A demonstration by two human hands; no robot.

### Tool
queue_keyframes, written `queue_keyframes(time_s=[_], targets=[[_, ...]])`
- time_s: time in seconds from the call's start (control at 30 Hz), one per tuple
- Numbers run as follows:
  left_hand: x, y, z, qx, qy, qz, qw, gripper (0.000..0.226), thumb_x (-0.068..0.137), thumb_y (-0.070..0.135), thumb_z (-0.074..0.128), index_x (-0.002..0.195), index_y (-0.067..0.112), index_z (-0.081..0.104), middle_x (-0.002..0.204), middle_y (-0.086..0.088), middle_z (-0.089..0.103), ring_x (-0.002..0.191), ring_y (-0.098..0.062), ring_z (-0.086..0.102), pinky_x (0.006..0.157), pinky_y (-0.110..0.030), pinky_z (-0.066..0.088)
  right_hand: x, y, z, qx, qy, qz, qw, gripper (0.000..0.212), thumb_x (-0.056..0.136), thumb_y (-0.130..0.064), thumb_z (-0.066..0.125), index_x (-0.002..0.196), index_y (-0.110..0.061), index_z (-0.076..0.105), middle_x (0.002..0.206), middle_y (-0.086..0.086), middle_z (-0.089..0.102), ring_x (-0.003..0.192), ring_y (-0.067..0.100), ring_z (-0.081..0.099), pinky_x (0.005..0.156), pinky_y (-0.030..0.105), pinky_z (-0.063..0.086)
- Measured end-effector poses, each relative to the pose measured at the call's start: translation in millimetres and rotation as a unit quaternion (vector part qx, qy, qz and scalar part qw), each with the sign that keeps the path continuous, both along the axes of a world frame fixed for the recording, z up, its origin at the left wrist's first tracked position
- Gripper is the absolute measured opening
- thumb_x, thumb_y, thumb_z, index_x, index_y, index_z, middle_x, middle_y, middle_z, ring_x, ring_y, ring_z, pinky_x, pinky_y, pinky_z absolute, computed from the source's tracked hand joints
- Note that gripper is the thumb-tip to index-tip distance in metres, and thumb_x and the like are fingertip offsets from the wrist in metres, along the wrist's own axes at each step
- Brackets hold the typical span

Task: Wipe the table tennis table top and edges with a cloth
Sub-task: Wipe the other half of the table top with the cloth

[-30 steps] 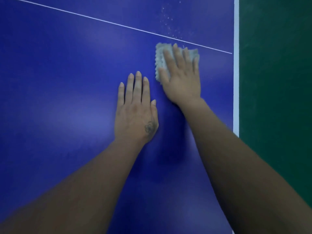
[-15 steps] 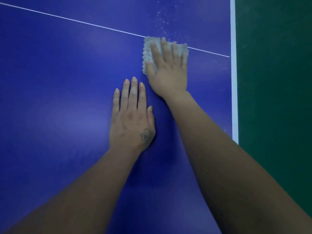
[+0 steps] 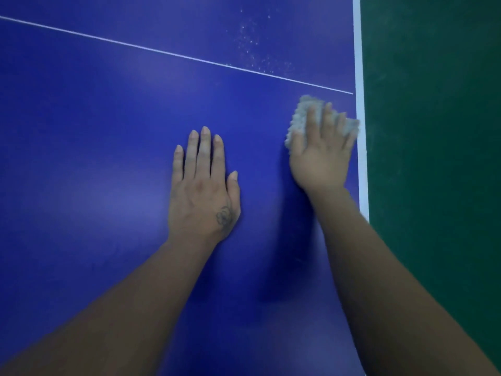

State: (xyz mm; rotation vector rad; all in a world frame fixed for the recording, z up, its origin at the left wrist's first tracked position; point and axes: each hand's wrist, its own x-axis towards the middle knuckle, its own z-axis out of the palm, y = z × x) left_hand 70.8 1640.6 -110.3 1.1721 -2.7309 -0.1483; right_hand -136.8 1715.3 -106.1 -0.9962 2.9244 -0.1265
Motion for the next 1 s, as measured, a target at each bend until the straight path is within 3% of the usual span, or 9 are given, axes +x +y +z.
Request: queue_keyframes(time_s=[0.13, 0.2, 0.3, 0.47, 0.57, 0.67, 0.77, 0.87, 1.0], targets=[[0.7, 0.1, -0.3, -0.004, -0.005, -0.005, 1.0, 0.069, 0.111, 0.041, 0.028, 0.169, 0.004, 0.026, 0.179, -0.017, 0.02, 0.167, -0.031, 0.013, 0.135, -0.053, 0.01, -5.7, 3.5, -5.8, 0.006, -0.007, 0.113, 0.994, 0.069, 0.106, -0.054, 0.02, 0.17, -0.03, 0.023, 0.178, 0.002, 0.017, 0.164, 0.032, 0.012, 0.132, 0.056, -0.001], [0.6, 1.2, -0.6, -0.007, -0.011, -0.003, 1.0, 0.07, 0.111, 0.042, 0.026, 0.17, 0.004, 0.024, 0.179, -0.016, 0.019, 0.168, -0.031, 0.012, 0.136, -0.052, 0.009, -51.0, 15.8, -1.2, 0.017, 0.0, 0.06, 0.998, 0.071, 0.105, -0.055, 0.017, 0.17, -0.027, 0.023, 0.178, 0.006, 0.016, 0.163, 0.037, 0.013, 0.131, 0.06, 0.004], [0.5, 1.3, -1.7, -0.008, -0.014, 0.0, 1.0, 0.07, 0.111, 0.043, 0.026, 0.17, 0.005, 0.023, 0.179, -0.016, 0.018, 0.168, -0.03, 0.011, 0.136, -0.051, 0.008, -77.7, 36.1, 8.6, 0.015, -0.073, -0.043, 0.996, 0.067, 0.107, -0.052, 0.019, 0.171, -0.029, 0.014, 0.18, 0.006, 0.003, 0.165, 0.038, 0.0, 0.131, 0.061, -0.003], [1.6, 2.3, 0.1, -0.009, -0.003, 0.0, 1.0, 0.069, 0.112, 0.042, 0.03, 0.17, 0.005, 0.025, 0.179, -0.015, 0.018, 0.168, -0.03, 0.011, 0.136, -0.052, 0.01, 30.7, 56.6, -2.7, -0.036, 0.022, 0.057, 0.997, 0.064, 0.109, -0.046, 0.026, 0.168, -0.022, 0.033, 0.175, 0.012, 0.027, 0.16, 0.043, 0.022, 0.129, 0.065, 0.011], [2.1, 2.4, -0.3, -0.011, 0.004, -0.005, 1.0, 0.068, 0.112, 0.042, 0.031, 0.169, 0.005, 0.026, 0.179, -0.016, 0.02, 0.167, -0.031, 0.013, 0.136, -0.052, 0.011, 103.9, 85.6, -2.1, -0.04, -0.001, 0.136, 0.99, 0.062, 0.11, -0.046, 0.035, 0.168, -0.027, 0.031, 0.178, 0.003, 0.02, 0.165, 0.032, 0.013, 0.131, 0.06, 0.01], [2.4, 2.2, 0.2, -0.013, -0.002, -0.007, 1.0, 0.069, 0.112, 0.043, 0.03, 0.169, 0.004, 0.026, 0.179, -0.016, 0.019, 0.167, -0.031, 0.013, 0.135, -0.052, 0.011, 100.5, 113.3, -4.6, -0.03, -0.007, 0.188, 0.982, 0.061, 0.11, -0.049, 0.037, 0.168, -0.03, 0.031, 0.178, -0.001, 0.018, 0.166, 0.027, 0.011, 0.132, 0.057, 0.012], [2.0, 3.0, 0.2, -0.013, -0.006, -0.006, 1.0, 0.07, 0.112, 0.044, 0.027, 0.17, 0.005, 0.025, 0.179, -0.015, 0.019, 0.167, -0.03, 0.011, 0.136, -0.051, 0.01, 30.1, 112.3, -5.7, -0.025, 0.026, 0.105, 0.994, 0.063, 0.109, -0.048, 0.035, 0.167, -0.025, 0.034, 0.176, 0.007, 0.025, 0.162, 0.037, 0.022, 0.13, 0.063, 0.013], [2.4, 3.0, -0.3, -0.012, -0.006, -0.006, 1.0, 0.07, 0.112, 0.045, 0.028, 0.17, 0.006, 0.025, 0.179, -0.015, 0.019, 0.168, -0.03, 0.011, 0.136, -0.052, 0.011, -8.4, 98.3, 1.4, -0.006, -0.05, -0.021, 0.999, 0.066, 0.108, -0.051, 0.025, 0.171, -0.031, 0.017, 0.18, 0.003, 0.007, 0.165, 0.035, 0.001, 0.132, 0.058, -0.002], [2.5, 2.0, -0.9, -0.009, -0.007, -0.008, 1.0, 0.07, 0.111, 0.045, 0.027, 0.17, 0.006, 0.024, 0.179, -0.015, 0.018, 0.168, -0.03, 0.01, 0.136, -0.052, 0.01, 48.4, 97.4, -2.9, -0.033, 0.019, 0.024, 0.999, 0.065, 0.107, -0.047, 0.028, 0.169, -0.024, 0.03, 0.177, 0.009, 0.021, 0.163, 0.04, 0.016, 0.13, 0.063, 0.008]])
